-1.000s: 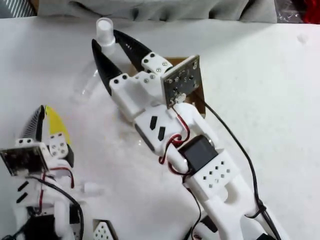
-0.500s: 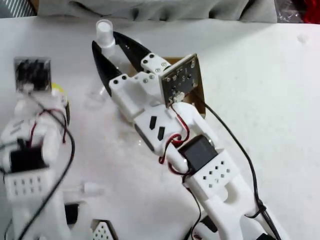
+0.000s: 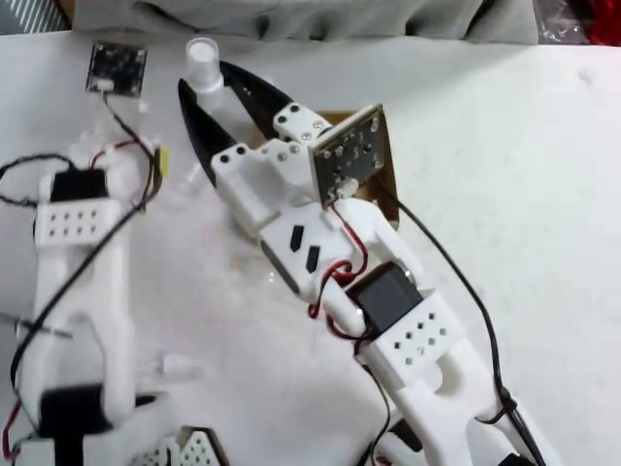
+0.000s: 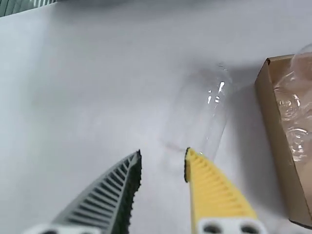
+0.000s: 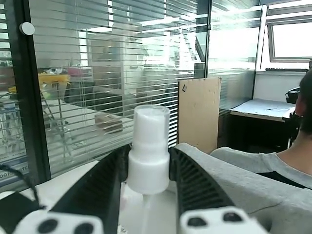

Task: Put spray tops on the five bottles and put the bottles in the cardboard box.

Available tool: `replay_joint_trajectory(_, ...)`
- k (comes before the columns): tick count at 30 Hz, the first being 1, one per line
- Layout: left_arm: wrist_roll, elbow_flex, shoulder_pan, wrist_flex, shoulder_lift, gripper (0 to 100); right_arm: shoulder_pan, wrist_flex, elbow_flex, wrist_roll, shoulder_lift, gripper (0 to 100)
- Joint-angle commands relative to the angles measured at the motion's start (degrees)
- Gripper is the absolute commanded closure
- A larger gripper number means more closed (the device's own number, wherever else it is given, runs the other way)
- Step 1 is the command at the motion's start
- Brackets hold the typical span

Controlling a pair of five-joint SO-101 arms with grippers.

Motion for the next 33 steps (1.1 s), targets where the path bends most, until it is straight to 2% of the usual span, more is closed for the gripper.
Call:
replay_joint_trajectory(1,-0.8,-12.4,1.2,2.4,8.1,85,1.4,0.1,-3.7,-0.3,0.0,98.4)
replay_joint_trajectory(6,-0.7,-25.1,3.3,8.2,19.5,84,1.4,0.1,-3.7,-0.3,0.0,98.4)
replay_joint_trajectory(13,-0.9,-39.4,6.4,12.9,34.1,70,1.4,0.1,-3.7,-0.2,0.0,98.4)
replay_joint_trajectory(20,-3.2,-53.7,6.3,13.6,48.6,70,1.4,0.1,-3.7,-0.2,0.0,98.4)
replay_joint_trajectory(33,-4.5,-85.5,6.2,22.5,74.0,69,1.1,0.1,-3.4,-0.2,0.0,98.4)
